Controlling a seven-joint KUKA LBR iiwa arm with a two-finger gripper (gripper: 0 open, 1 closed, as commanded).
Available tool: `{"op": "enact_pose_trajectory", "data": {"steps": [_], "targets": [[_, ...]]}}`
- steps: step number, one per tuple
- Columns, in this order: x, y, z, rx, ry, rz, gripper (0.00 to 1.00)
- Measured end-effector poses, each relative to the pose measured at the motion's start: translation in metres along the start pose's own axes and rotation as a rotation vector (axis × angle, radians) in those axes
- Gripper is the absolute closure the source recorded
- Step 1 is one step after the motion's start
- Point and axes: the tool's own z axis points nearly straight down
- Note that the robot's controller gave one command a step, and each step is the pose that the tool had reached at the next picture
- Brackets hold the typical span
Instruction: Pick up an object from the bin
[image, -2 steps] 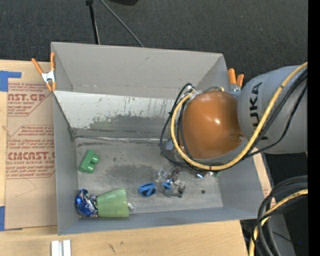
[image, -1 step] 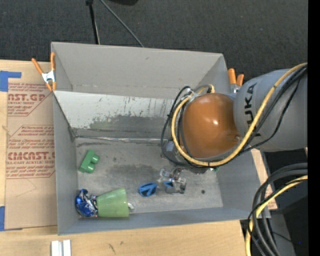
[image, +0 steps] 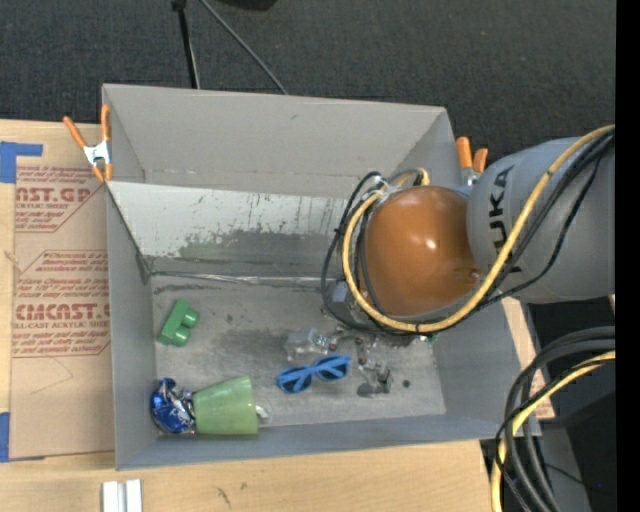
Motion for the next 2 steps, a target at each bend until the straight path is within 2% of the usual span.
{"op": "enact_pose_trajectory", "data": {"steps": [1, 2], "targets": [[-0.0222, -0.0251, 0.0607, -0.001, -0.001, 0.124, 0.0], [-0.022, -0.0253, 0.0583, 0.0, -0.001, 0.124, 1.0]]}}
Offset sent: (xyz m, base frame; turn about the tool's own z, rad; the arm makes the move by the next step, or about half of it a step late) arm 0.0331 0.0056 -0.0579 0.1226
